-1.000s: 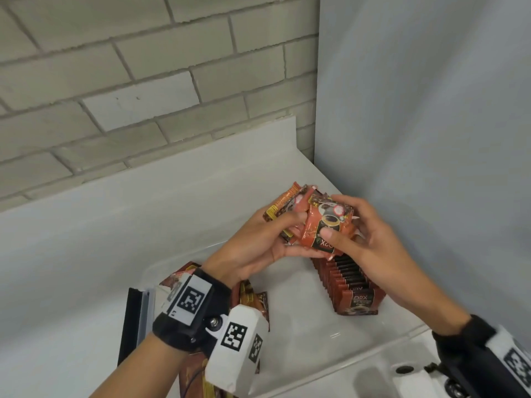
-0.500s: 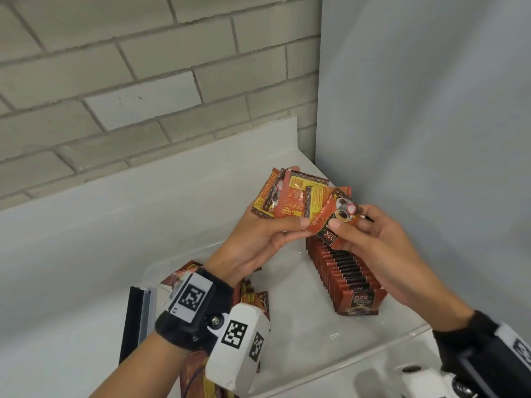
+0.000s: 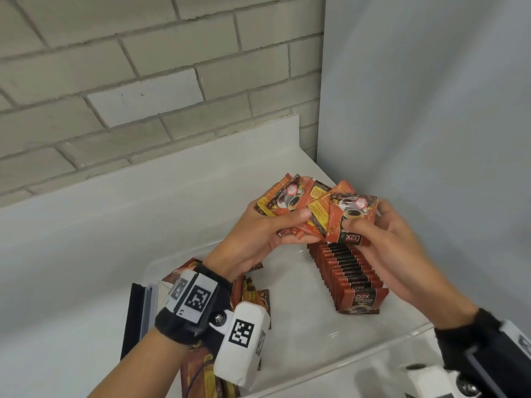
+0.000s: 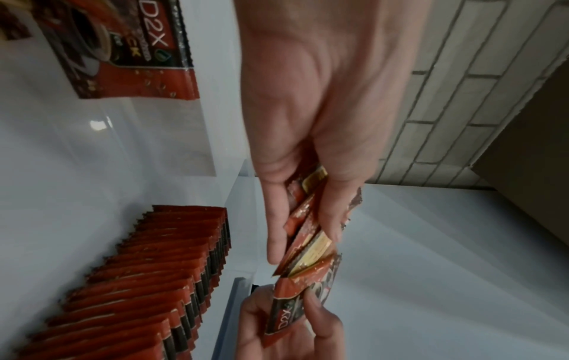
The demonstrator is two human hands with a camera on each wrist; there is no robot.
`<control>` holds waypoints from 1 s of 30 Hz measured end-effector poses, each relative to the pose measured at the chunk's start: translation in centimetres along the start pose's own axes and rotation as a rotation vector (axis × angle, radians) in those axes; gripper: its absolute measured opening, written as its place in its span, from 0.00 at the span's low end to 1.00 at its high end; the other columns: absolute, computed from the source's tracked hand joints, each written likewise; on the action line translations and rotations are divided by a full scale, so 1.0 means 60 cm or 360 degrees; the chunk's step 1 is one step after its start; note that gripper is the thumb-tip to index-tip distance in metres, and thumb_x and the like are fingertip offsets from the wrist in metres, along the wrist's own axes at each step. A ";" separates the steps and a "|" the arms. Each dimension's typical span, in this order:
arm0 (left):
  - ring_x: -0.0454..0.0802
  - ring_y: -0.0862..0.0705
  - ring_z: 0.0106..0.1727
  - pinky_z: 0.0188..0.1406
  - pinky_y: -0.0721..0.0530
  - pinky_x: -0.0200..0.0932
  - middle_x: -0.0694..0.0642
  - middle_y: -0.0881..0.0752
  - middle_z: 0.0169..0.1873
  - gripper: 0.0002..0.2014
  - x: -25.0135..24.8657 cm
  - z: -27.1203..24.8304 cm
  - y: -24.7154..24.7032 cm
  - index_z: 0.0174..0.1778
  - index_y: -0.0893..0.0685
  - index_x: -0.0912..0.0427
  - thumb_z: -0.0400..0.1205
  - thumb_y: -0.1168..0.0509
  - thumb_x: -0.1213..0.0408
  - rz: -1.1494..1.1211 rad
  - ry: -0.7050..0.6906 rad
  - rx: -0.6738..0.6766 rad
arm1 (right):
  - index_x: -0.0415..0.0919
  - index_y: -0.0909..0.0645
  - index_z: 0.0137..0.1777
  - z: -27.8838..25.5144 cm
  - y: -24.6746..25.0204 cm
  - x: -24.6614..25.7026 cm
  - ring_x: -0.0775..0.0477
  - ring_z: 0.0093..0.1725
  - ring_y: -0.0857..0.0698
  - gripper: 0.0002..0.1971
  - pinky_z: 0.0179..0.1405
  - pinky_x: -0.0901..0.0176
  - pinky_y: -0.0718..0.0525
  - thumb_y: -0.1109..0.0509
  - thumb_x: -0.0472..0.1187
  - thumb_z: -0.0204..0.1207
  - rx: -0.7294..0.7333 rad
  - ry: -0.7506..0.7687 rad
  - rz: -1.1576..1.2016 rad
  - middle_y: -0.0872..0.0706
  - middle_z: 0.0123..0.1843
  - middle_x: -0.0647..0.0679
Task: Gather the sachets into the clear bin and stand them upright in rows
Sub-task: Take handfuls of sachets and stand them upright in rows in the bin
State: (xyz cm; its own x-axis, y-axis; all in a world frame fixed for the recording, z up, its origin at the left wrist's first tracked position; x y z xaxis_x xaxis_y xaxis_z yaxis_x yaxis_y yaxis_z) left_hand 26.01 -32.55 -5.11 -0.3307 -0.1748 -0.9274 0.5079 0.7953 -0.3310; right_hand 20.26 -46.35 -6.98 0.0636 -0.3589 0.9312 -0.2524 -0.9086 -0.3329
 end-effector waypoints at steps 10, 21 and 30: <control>0.67 0.14 0.59 0.53 0.14 0.67 0.70 0.15 0.61 0.21 0.000 -0.003 -0.004 0.68 0.28 0.69 0.82 0.37 0.63 -0.0079 0.0094 0.0052 | 0.38 0.19 0.60 -0.003 -0.010 -0.005 0.46 0.51 0.10 0.12 0.53 0.54 0.11 0.37 0.28 0.79 0.0075 -0.0039 -0.0121 0.09 0.52 0.43; 0.47 0.13 0.50 0.60 0.17 0.45 0.55 0.11 0.45 0.15 -0.023 -0.006 -0.001 0.46 0.16 0.56 0.74 0.35 0.48 0.0451 -0.0153 -0.0020 | 0.46 0.19 0.63 -0.006 -0.013 0.002 0.47 0.56 0.11 0.14 0.60 0.50 0.17 0.32 0.35 0.79 0.0053 0.0049 -0.0271 0.09 0.56 0.49; 0.50 0.12 0.48 0.51 0.13 0.45 0.56 0.10 0.45 0.07 -0.032 -0.005 0.003 0.45 0.17 0.58 0.75 0.31 0.62 0.0385 -0.0187 0.0034 | 0.36 0.21 0.65 -0.003 -0.015 0.000 0.47 0.56 0.10 0.15 0.55 0.60 0.13 0.35 0.30 0.78 0.0136 -0.0019 -0.0051 0.09 0.55 0.43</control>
State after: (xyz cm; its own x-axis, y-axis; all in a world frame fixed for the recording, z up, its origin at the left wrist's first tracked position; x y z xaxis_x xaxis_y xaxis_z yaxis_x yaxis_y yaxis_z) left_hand 26.51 -31.93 -3.32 -0.1037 -0.0482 -0.9934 0.5779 0.8100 -0.0996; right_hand 20.32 -45.50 -6.64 0.0820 -0.3316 0.9398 -0.1668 -0.9343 -0.3151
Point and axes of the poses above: each hand's wrist, its own z-axis towards the middle knuckle, its own y-axis out of the back of the hand, x = y × z, the point moved 10 cm from there along z, towards the middle knuckle
